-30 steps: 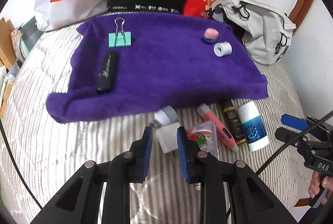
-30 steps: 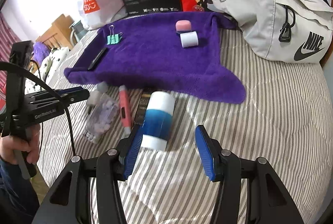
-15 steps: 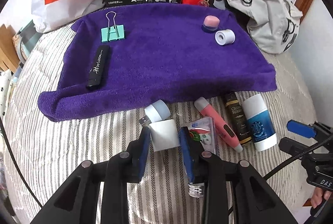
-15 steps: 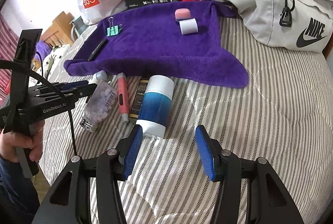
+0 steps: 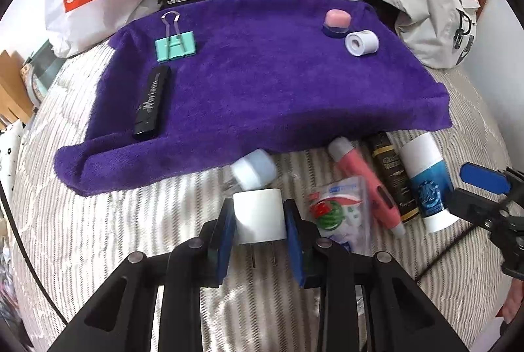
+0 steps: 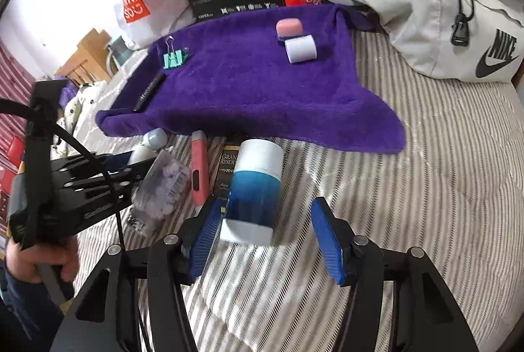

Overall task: Organize rigid objects
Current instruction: 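Grasp the white cube charger with the left gripper, then grasp the blue-and-white cylinder with the right gripper while the left lifts the charger, then set the blue cylinder on the towel with the right gripper while the left sets the charger down, then grasp the grey round USB plug with the left gripper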

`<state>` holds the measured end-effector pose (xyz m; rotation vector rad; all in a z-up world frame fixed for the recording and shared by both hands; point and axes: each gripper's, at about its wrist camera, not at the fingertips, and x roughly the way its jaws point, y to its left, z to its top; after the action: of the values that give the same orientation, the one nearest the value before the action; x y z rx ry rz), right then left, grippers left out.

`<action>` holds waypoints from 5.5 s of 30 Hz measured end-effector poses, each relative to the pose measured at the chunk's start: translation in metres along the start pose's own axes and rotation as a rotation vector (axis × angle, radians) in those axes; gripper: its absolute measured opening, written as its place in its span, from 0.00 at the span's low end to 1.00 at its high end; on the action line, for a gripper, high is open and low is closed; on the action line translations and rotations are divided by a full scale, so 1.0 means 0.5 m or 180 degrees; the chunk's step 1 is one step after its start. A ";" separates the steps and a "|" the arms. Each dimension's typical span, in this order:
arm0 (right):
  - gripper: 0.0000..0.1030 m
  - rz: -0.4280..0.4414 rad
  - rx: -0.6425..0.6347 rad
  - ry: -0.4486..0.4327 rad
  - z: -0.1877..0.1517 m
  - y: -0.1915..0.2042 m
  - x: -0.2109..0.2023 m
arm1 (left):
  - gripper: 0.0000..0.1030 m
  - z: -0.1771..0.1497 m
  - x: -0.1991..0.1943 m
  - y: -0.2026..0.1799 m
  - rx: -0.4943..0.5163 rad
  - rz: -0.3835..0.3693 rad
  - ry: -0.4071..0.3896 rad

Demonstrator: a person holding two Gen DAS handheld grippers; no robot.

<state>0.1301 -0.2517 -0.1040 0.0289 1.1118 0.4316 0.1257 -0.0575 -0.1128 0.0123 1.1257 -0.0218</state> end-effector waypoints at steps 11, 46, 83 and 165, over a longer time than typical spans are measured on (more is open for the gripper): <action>0.56 -0.0177 0.0075 -0.0001 0.001 -0.023 0.029 | 0.27 -0.021 -0.014 0.060 -0.0142 -0.0056 -0.0016; 0.35 -0.0434 -0.0135 0.0026 -0.001 -0.027 0.022 | 0.25 -0.043 -0.040 0.115 -0.0163 -0.0133 -0.0203; 0.35 -0.0064 -0.0518 -0.0028 0.222 -0.012 0.070 | 0.25 0.055 -0.063 0.176 -0.0330 -0.0345 -0.0406; 0.50 0.0188 -0.0504 -0.0305 0.052 -0.006 -0.110 | 0.35 0.058 -0.057 0.031 -0.0065 -0.0132 -0.0244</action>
<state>0.1334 -0.2686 -0.0455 -0.0564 0.9817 0.5644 0.1399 -0.0422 -0.0747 -0.0298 1.0494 -0.0473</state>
